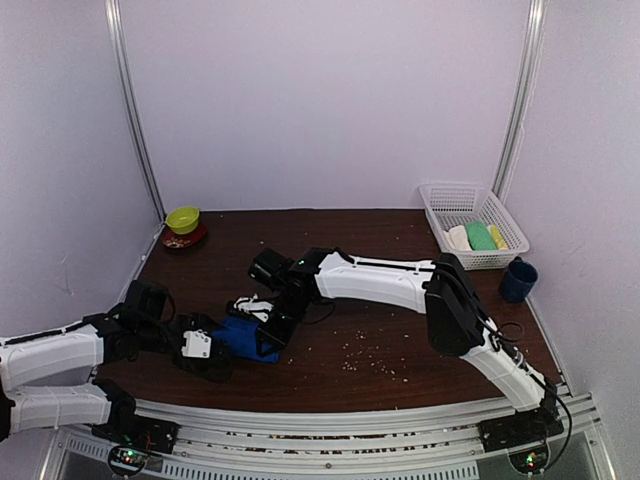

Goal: Roll the towels
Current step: Pick up the towel from the center of the board.

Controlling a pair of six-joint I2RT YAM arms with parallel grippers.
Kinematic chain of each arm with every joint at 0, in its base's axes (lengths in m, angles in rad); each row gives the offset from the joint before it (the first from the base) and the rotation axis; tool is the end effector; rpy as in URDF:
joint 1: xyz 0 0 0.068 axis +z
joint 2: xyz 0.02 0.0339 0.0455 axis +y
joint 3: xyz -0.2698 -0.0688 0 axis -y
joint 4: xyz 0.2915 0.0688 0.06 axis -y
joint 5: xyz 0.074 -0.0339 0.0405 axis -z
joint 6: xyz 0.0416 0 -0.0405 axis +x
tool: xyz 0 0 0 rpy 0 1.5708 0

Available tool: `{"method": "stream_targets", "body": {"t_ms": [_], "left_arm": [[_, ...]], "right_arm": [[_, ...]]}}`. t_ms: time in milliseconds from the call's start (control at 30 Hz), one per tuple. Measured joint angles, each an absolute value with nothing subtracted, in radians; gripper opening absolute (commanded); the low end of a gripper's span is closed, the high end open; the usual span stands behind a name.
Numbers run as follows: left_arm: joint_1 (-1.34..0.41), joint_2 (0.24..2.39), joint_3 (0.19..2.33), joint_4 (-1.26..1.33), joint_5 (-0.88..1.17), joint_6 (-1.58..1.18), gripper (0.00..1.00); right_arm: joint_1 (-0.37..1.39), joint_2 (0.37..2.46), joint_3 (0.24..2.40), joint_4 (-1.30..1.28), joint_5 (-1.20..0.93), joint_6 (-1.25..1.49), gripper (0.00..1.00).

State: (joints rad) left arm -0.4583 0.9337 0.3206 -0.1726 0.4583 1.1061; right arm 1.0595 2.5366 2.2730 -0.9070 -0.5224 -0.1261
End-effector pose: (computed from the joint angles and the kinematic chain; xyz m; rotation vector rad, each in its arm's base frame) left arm 0.1812 -0.1099 0.1330 1.7442 1.4463 -0.2015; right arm 0.2666 0.5176 0.1476 -1.7325 2.2935 0.9471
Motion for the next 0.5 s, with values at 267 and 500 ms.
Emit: {"method": "stream_targets", "body": {"t_ms": [267, 500], "left_arm": [[-0.548, 0.997, 0.321, -0.057, 0.382, 1.068, 0.7], [-0.591, 1.121, 0.327, 0.001, 0.322, 1.044, 0.48]], "right_arm": [[1.048, 2.544, 2.28, -0.907, -0.549, -0.125, 0.14], [1.044, 2.545, 2.28, -0.907, -0.558, -0.125, 0.18]]}}
